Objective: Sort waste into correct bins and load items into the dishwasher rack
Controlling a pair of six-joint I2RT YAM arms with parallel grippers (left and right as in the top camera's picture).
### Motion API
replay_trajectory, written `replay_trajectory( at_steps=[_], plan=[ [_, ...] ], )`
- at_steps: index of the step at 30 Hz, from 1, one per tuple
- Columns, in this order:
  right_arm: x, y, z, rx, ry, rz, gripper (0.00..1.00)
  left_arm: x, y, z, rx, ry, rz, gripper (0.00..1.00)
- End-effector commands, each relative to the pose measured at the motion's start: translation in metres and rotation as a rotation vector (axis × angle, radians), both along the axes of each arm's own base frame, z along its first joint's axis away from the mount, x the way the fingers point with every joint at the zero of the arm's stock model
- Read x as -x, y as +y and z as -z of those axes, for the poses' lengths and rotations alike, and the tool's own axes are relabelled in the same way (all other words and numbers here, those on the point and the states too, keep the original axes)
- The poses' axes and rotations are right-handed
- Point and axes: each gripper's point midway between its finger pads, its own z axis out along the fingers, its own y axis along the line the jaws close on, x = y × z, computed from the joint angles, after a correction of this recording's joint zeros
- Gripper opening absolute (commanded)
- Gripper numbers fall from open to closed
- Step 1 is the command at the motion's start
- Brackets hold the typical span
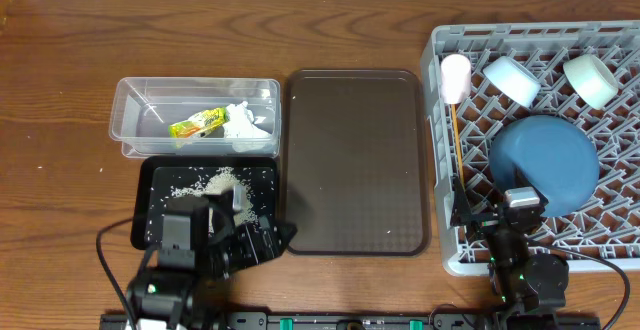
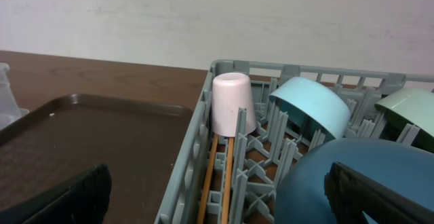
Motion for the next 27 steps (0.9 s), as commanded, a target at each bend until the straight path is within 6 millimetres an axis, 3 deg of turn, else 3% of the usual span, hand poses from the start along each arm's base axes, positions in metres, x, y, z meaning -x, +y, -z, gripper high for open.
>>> replay_trajectory(
  at_steps=[1, 5, 9, 12, 16, 22, 25, 27],
  plan=[
    [0.001, 0.004, 0.000, 0.011, -0.002, -0.018, 0.99, -0.004, 0.012, 0.012, -0.056, -0.035, -0.064, 0.94],
    [0.001, 0.004, 0.000, 0.011, -0.001, -0.018, 0.99, -0.031, 0.023, 0.012, -0.104, -0.209, -0.133, 0.94],
    [0.001, 0.004, 0.000, 0.011, -0.002, -0.018, 0.99, -0.073, 0.030, -0.023, -0.086, -0.554, -0.211, 0.95],
    [0.001, 0.004, 0.000, 0.011, -0.002, -0.018, 0.99, -0.088, 0.039, -0.044, -0.079, -0.779, -0.283, 0.95],
    [0.001, 0.004, 0.000, 0.011, -0.002, -0.018, 0.99, -0.090, 0.049, -0.047, -0.133, -0.826, -0.325, 0.94],
    [0.001, 0.004, 0.000, 0.011, -0.002, -0.018, 0.99, -0.086, 0.051, -0.056, -0.318, -0.993, -0.217, 0.95],
    [0.001, 0.004, 0.000, 0.011, -0.002, -0.018, 0.99, -0.083, 0.065, -0.040, -0.422, -0.954, -0.237, 0.94],
    [0.001, 0.004, 0.000, 0.011, -0.002, -0.018, 0.99, -0.084, 0.074, -0.051, -0.451, -0.997, -0.289, 0.94]
  ],
)
